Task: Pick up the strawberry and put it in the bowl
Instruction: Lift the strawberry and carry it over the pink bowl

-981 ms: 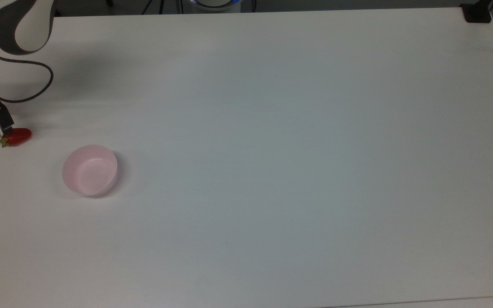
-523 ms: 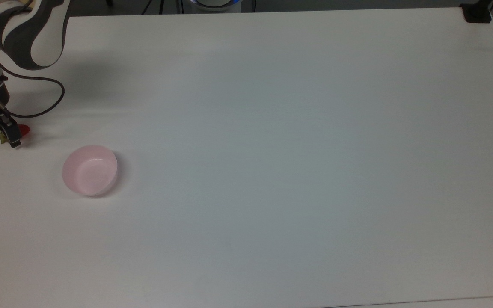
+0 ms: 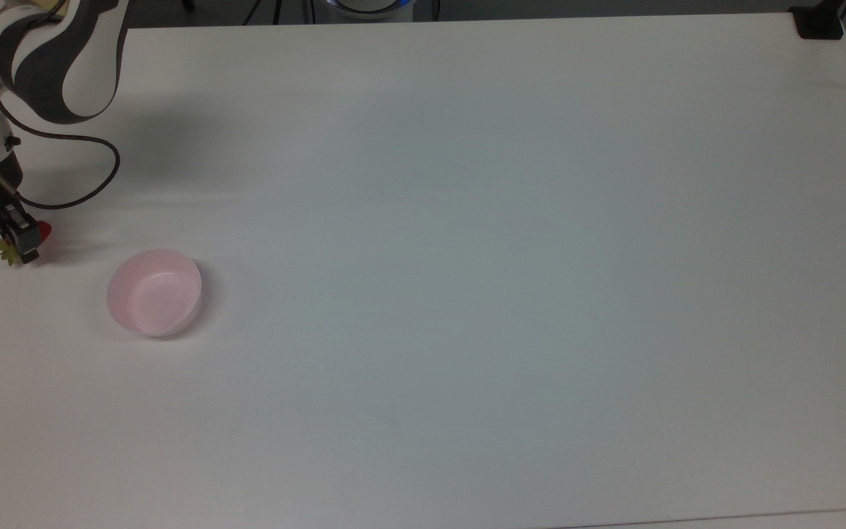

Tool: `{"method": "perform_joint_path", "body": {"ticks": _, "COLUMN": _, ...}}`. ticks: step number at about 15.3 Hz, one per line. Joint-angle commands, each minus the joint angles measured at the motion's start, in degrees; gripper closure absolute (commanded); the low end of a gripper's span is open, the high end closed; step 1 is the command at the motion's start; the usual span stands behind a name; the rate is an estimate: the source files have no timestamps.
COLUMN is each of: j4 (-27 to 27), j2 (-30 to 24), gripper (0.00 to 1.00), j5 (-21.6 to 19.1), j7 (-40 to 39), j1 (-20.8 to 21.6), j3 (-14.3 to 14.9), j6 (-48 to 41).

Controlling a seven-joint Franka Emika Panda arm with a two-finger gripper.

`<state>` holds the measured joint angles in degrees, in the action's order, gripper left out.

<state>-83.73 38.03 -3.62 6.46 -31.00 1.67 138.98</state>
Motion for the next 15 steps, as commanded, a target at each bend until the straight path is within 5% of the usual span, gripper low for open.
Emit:
{"method": "perform_joint_path", "body": {"ticks": 1, "j4": -1.26, "j2": -4.89, "gripper": 0.91, "j5": -1.04, "j7": 3.01, "j1": 0.59, "j3": -3.77, "j6": -0.28}}
{"method": "perform_joint_path", "body": {"ticks": 7, "j4": -1.43, "j2": -6.22, "gripper": 0.88, "j5": -0.16, "j7": 11.37, "j1": 6.99, "j3": -6.33, "j6": -0.55}}
{"method": "perform_joint_path", "body": {"ticks": 8, "j4": -1.7, "j2": -6.13, "gripper": 0.77, "j5": 0.36, "j7": 12.51, "j1": 8.23, "j3": -6.33, "j6": -0.55}}
{"method": "perform_joint_path", "body": {"ticks": 9, "j4": -1.79, "j2": -6.13, "gripper": 0.47, "j5": 1.24, "j7": 13.83, "j1": 9.02, "j3": -6.15, "j6": -0.64}}
{"method": "perform_joint_path", "body": {"ticks": 10, "j4": -1.79, "j2": -6.48, "gripper": 0.02, "j5": 1.51, "j7": 14.36, "j1": 9.12, "j3": -6.15, "j6": -1.68}}
{"method": "perform_joint_path", "body": {"ticks": 15, "j4": -1.26, "j2": -12.88, "gripper": 0.0, "j5": 1.77, "j7": 13.93, "j1": 10.96, "j3": -6.5, "j6": -13.88}}
